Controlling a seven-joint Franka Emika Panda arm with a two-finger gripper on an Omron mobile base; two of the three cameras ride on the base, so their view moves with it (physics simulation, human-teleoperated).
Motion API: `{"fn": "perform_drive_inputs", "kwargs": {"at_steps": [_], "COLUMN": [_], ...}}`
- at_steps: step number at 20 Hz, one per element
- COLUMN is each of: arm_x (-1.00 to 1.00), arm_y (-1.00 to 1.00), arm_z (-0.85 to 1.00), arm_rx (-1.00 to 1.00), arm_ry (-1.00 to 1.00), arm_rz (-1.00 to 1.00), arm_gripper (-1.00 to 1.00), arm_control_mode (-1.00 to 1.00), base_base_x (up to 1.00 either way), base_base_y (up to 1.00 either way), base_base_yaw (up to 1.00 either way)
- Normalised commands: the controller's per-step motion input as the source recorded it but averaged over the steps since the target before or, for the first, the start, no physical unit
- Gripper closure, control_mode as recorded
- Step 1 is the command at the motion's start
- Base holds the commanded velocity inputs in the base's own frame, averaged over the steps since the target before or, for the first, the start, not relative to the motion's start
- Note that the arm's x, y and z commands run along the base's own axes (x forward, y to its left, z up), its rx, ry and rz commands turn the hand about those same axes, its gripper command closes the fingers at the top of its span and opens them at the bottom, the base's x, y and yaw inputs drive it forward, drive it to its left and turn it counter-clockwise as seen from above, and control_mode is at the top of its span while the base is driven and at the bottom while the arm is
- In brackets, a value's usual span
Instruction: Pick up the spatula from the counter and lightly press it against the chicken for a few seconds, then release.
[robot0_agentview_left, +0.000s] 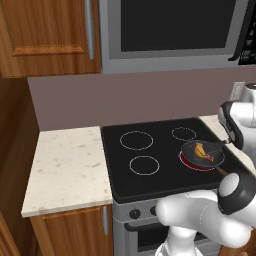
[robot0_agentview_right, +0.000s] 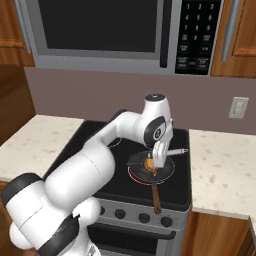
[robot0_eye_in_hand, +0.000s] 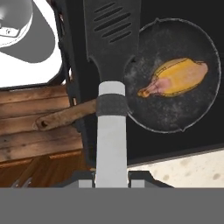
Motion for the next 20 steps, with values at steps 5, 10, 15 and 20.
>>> {"fn": "perform_drive_inputs", "kwargs": {"at_steps": [5,10,15,20], "arm_x": [0.15,0.18,0.13,0.15], "arm_y": [-0.08,-0.16,-0.1,-0.01], "arm_z": [-0.07,-0.21,-0.16,-0.07], "arm_rx": [0.0,0.0,0.0,0.0], "arm_ry": [0.0,0.0,0.0,0.0], "arm_rz": [-0.05,-0.03,0.0,0.0], "arm_gripper": [1.0,1.0,1.0,1.0], "arm_control_mode": [-1.0,-1.0,-1.0,-1.0], "base_base_x": [0.0,0.0,0.0,0.0], "base_base_y": [0.0,0.0,0.0,0.0], "base_base_yaw": [0.0,0.0,0.0,0.0]}}
